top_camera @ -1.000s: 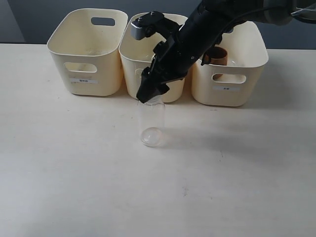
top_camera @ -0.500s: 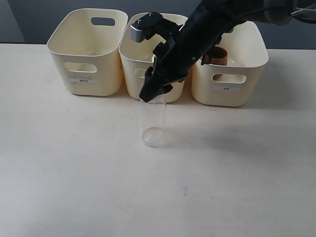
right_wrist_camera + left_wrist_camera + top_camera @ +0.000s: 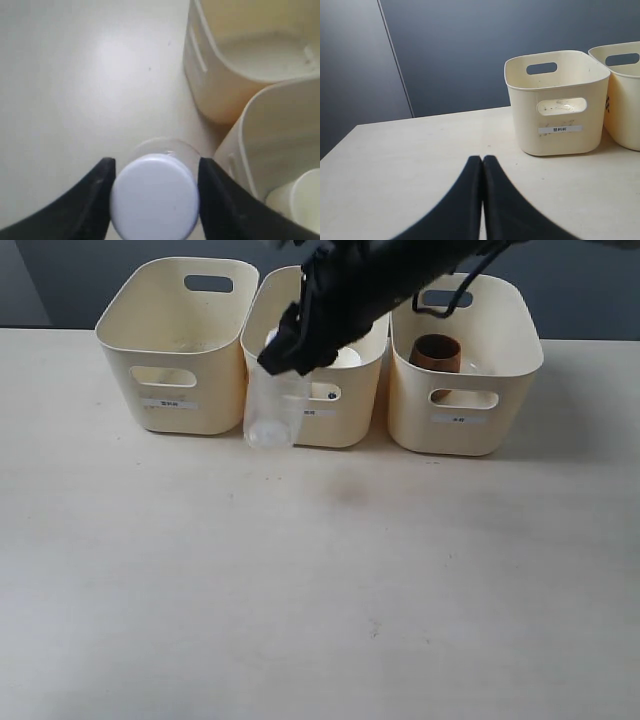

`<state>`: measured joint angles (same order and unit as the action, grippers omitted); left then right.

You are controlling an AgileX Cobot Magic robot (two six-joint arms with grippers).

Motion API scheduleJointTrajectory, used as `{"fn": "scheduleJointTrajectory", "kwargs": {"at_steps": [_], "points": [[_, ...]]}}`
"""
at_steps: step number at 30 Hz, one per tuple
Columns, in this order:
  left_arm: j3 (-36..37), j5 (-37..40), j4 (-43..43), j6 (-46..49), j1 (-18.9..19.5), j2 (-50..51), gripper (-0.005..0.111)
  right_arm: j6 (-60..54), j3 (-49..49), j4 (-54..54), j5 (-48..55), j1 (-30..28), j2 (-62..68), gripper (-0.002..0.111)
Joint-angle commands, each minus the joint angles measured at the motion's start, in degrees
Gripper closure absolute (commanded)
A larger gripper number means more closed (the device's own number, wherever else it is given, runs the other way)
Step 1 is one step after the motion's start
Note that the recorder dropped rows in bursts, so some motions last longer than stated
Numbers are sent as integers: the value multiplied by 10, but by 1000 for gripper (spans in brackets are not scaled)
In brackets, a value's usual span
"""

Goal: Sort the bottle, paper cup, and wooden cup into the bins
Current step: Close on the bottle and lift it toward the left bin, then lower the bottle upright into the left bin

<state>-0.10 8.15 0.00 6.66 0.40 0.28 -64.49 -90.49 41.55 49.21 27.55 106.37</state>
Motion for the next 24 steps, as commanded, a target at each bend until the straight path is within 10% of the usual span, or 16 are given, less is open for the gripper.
{"fn": "scheduleJointTrajectory", "kwargs": {"at_steps": [1, 10, 24], "points": [[1, -4, 0, -1, 0, -3, 107, -56, -1, 56, -56, -1, -56, 109], [1, -4, 0, -1, 0, -3, 107, -152, -4, 87, -238, 69, -62, 109], [1, -4, 0, -1, 0, -3, 107, -24, -206, 60, -236, 69, 137, 109]]}}
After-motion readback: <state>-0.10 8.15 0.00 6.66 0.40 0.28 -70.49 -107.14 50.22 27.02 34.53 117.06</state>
